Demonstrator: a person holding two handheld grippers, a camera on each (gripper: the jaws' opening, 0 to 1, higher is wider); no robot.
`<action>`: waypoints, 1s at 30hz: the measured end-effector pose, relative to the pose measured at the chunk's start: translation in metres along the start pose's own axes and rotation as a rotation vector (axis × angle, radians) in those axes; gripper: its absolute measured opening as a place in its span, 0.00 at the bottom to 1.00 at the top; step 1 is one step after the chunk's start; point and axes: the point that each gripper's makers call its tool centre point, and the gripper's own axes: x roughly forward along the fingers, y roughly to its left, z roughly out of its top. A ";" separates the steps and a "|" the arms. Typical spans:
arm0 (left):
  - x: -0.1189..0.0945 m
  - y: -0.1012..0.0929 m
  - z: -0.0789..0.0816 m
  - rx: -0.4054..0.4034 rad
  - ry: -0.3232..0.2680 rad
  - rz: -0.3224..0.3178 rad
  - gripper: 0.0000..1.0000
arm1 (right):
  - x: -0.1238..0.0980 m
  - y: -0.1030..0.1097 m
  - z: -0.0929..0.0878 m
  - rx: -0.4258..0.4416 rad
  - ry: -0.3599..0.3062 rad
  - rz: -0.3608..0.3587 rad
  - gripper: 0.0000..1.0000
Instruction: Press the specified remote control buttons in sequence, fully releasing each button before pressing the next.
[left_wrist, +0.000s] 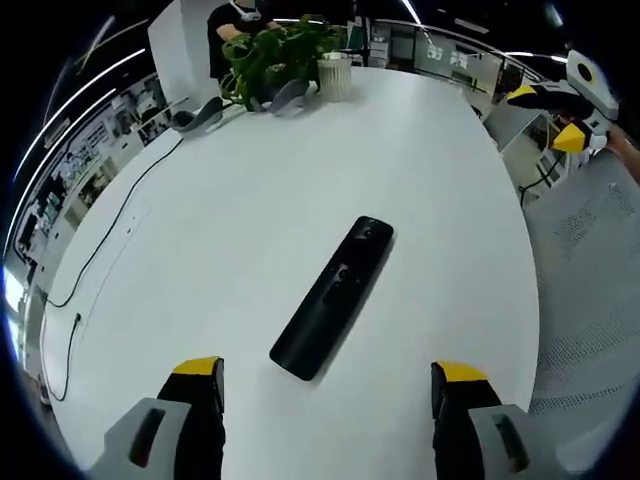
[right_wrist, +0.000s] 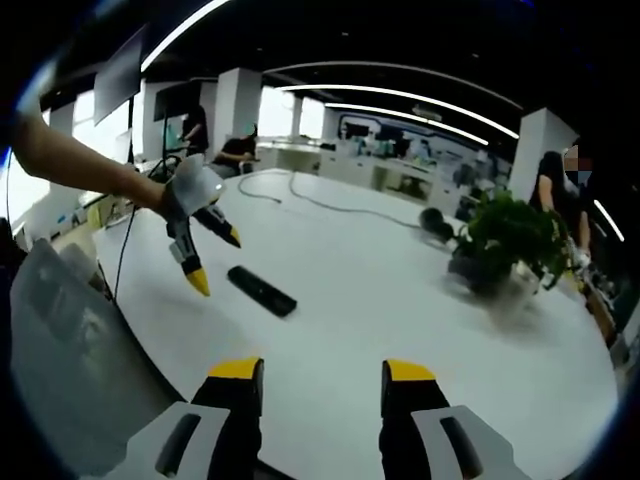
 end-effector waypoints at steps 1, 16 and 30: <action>0.000 0.000 0.000 0.002 0.001 -0.001 0.89 | 0.000 0.000 0.000 0.000 0.001 0.001 0.44; 0.004 0.008 -0.004 0.025 0.025 -0.012 0.85 | 0.001 0.001 -0.002 -0.011 0.016 0.007 0.42; 0.012 0.008 -0.004 0.070 0.039 -0.033 0.76 | 0.002 0.002 -0.003 -0.012 0.022 0.011 0.41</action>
